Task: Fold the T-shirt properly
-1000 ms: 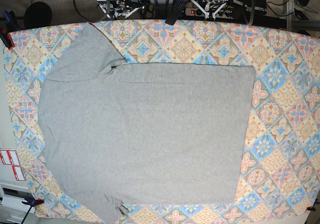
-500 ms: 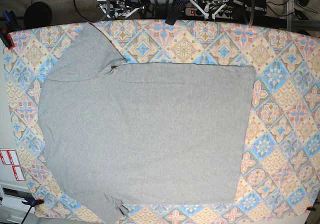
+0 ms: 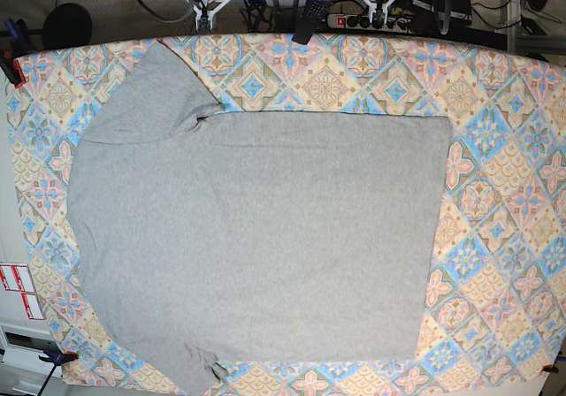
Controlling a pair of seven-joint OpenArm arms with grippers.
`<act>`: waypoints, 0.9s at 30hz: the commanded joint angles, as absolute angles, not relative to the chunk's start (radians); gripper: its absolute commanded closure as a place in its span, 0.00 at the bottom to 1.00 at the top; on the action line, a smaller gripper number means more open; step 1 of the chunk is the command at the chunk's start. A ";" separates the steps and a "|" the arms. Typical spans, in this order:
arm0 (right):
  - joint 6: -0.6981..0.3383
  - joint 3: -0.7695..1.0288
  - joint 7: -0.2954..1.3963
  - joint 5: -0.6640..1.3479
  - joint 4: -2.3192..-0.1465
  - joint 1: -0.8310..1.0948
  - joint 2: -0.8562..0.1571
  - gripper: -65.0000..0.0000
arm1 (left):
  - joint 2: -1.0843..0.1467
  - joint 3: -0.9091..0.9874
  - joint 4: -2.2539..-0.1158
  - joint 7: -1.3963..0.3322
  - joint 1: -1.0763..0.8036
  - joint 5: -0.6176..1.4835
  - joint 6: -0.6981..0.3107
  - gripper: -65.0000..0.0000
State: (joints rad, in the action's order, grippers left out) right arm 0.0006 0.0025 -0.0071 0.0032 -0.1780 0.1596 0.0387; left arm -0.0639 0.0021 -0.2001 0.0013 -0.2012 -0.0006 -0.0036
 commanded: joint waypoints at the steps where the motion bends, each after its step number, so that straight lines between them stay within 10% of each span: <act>1: -0.002 0.001 -0.007 0.002 -0.177 0.182 0.021 1.00 | -0.077 0.001 -0.200 0.001 -0.219 -0.005 -0.001 1.00; 11: -0.002 0.001 -0.007 0.002 -0.369 0.372 -0.056 1.00 | -0.171 0.001 -0.242 0.005 -0.332 0.004 -0.002 1.00; 27: -0.002 0.082 -0.008 0.007 -0.949 0.756 -0.071 1.00 | -0.216 0.010 -1.135 -0.005 -0.855 0.007 -0.001 1.00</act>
